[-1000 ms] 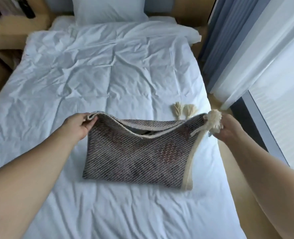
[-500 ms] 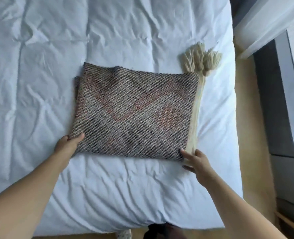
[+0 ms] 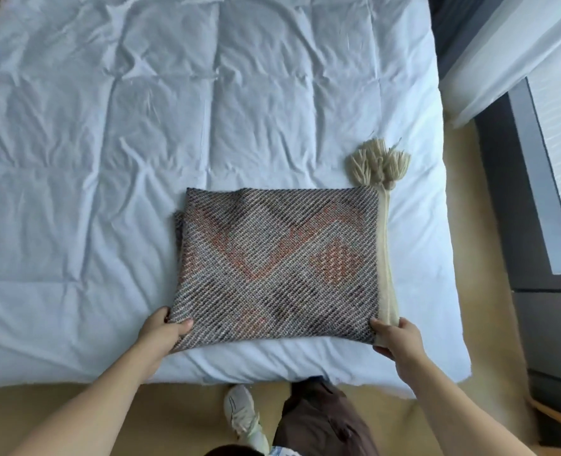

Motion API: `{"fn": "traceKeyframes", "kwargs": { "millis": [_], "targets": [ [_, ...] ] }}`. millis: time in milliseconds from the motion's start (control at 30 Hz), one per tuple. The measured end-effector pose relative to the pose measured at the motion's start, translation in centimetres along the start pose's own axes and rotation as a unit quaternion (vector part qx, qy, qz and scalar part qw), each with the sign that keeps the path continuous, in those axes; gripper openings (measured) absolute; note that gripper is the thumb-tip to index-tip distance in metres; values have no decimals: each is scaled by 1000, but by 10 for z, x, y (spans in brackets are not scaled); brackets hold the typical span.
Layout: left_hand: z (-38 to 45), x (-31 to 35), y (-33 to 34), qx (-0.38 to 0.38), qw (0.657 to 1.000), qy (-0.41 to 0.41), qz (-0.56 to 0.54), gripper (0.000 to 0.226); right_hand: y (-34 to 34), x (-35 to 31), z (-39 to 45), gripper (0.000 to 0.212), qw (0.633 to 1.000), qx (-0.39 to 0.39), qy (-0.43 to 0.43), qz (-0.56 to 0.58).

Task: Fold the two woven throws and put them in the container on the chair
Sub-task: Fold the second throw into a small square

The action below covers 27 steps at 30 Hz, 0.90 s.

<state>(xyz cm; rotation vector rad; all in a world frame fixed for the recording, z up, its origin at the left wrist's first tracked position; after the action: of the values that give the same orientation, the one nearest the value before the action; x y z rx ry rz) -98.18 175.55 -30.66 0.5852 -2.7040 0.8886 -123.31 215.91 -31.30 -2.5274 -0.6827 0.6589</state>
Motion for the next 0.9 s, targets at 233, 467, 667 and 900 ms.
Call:
{"fn": "traceKeyframes", "kwargs": {
  "millis": [233, 467, 667, 900],
  "targets": [
    [-88, 17, 12, 150, 954, 241, 98, 24, 75, -50, -112, 114, 953, -21, -230, -198],
    [-182, 70, 59, 67, 874, 475, 77, 30, 150, -189, -221, 65, 867, -85, -414, -265],
    [-205, 93, 96, -110, 867, 474, 111, 59, 67, -213, -166, 15, 904, 5, -388, -180],
    [-149, 119, 141, -54, 892, 389, 226, 49, -55, -161, -24, 49, 966, 114, -225, 57]
  ]
}}
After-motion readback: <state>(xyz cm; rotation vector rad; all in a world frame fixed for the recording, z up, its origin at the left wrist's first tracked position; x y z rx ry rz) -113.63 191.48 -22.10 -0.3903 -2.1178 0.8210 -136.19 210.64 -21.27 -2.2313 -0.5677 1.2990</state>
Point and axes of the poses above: each hand's wrist, its own z-axis towards the middle knuckle, its own y-axis out of the palm, x = y × z, the point moved 4 cm from there along z, towards the middle knuckle, and after that the axes turned 6 degrees about x, right-handed, at the moved point
